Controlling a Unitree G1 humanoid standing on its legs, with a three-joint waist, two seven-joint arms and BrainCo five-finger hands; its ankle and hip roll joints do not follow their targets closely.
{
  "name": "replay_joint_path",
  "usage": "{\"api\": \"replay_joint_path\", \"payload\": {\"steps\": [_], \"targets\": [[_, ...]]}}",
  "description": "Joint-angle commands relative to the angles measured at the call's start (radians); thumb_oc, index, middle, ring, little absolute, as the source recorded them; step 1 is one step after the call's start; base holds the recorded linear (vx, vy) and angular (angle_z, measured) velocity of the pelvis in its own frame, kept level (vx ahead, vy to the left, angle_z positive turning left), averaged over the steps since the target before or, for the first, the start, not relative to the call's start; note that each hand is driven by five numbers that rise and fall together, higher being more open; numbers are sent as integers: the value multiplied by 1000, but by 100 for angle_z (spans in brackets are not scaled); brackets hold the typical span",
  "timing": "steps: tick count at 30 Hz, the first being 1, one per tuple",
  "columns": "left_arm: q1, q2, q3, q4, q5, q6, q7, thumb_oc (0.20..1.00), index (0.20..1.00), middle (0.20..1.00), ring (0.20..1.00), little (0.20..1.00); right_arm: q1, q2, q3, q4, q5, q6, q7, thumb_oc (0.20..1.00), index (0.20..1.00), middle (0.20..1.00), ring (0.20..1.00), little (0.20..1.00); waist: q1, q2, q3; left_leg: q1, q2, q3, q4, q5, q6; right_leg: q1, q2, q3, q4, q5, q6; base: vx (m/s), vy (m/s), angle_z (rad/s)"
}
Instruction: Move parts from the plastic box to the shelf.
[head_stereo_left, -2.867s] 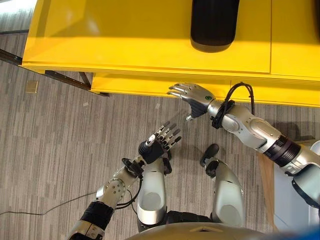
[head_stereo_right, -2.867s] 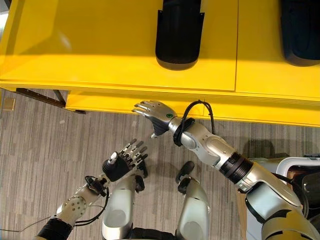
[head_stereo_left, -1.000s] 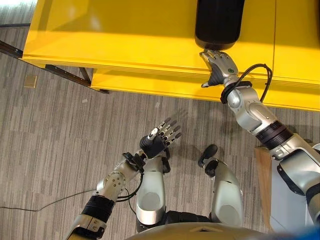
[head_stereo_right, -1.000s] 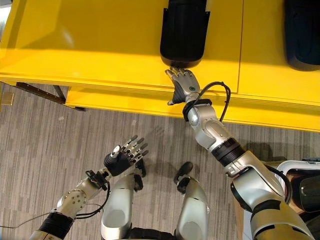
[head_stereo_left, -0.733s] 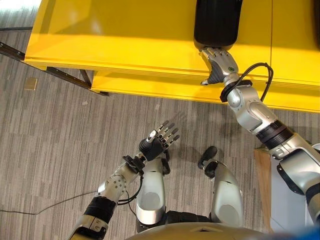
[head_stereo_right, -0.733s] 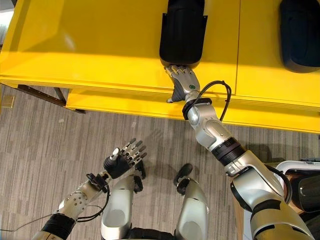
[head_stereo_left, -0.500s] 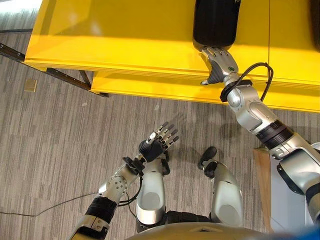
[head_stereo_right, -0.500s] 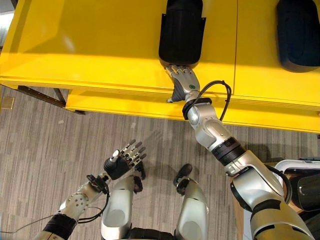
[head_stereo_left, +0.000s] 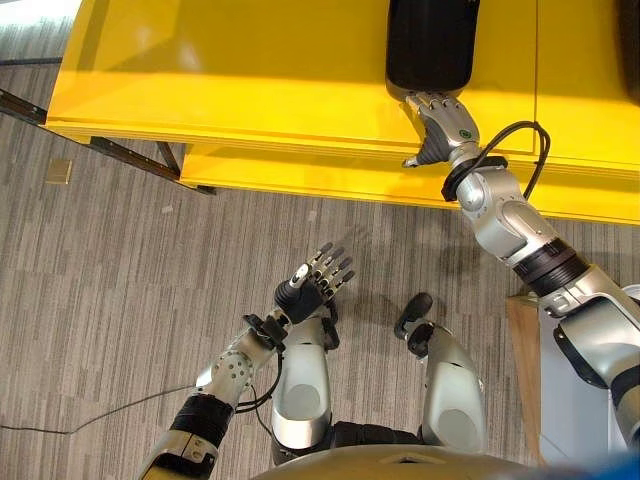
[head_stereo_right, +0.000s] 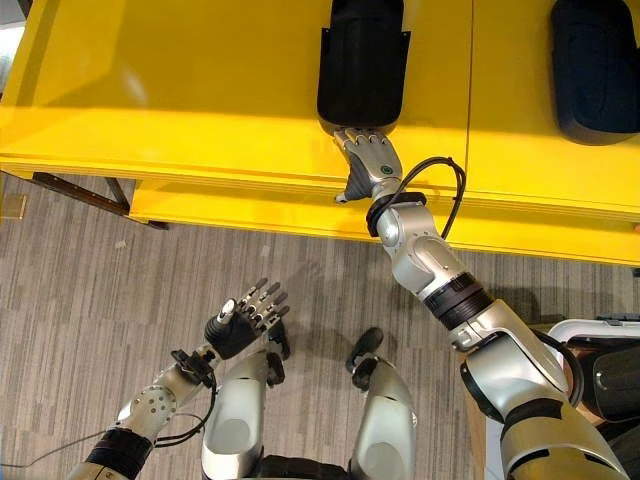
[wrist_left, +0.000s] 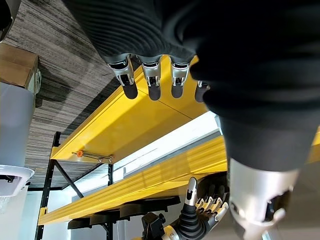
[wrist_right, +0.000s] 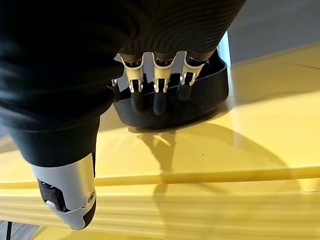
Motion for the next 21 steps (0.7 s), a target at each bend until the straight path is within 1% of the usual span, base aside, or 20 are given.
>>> {"api": "replay_joint_path", "payload": {"steps": [1,5,7,8,10,12,15,16,21], "targets": [[38,-33,-31,-35,24,-21,-61,1000,1000,1000,1000,1000,-114,-4,-19,-14,-18,-17,-43,1000,1000,1000,1000,1000,23,-12,-33,57,55,-7,0,-35,-61,42,-71,25,23,-13,128,0,0,0],[39,-31,-30,-37,26,-13,-68,1000,1000,1000,1000,1000,-122,-3,-18,7,-9,-24,-44,1000,1000,1000,1000,1000,22,-8,-37,63,55,-7,-4,-35,-62,47,-71,24,16,-9,128,-4,1,-1],[40,-28,-29,-50,21,-6,-58,1000,1000,1000,1000,1000,-127,-3,-20,16,-2,-37,-43,1000,1000,1000,1000,1000,24,-5,-38,65,55,-8,-4,-34,-62,49,-72,22,16,-9,129,-18,4,-6],[40,-26,-29,-70,9,1,-35,1000,1000,1000,1000,1000,-119,-4,-21,11,-1,-34,-34,1000,1000,1000,1000,1000,23,-3,-44,70,52,-8,-9,-34,-62,54,-72,21,12,-9,130,-11,0,-4],[42,-26,-29,-74,9,0,-33,1000,1000,1000,1000,1000,-116,-4,-20,11,3,-30,-33,1000,1000,1000,1000,1000,23,-3,-45,72,52,-8,-10,-34,-61,56,-71,20,11,-9,130,0,0,0],[53,-27,-30,-90,-17,-12,-38,1000,1000,1000,1000,1000,-104,-7,-10,19,55,-31,-61,1000,1000,1000,1000,1000,23,-1,-51,81,50,-7,-15,-34,-60,66,-70,18,5,-10,127,0,0,0],[61,-29,-27,-96,-15,-17,-43,1000,1000,1000,1000,1000,-81,-1,-21,6,121,-45,-85,1000,1000,1000,1000,1000,20,1,-57,92,48,-6,-19,-35,-59,75,-68,16,1,-11,127,-5,11,-1],[69,-32,-24,-99,-8,-26,-45,1000,1000,1000,1000,1000,-56,2,-36,-9,177,-58,-115,1000,1000,1000,1000,1000,15,2,-66,106,46,-4,-28,-34,-58,91,-66,13,-13,-9,128,-18,40,-1],[97,-27,-20,-129,-34,-69,-44,1000,1000,1000,1000,1000,52,-4,-94,-77,259,-113,-143,1000,1000,1000,1000,1000,-3,-3,-96,142,42,-1,-48,-34,-58,136,-56,11,-52,-4,127,-4,9,0]]}}
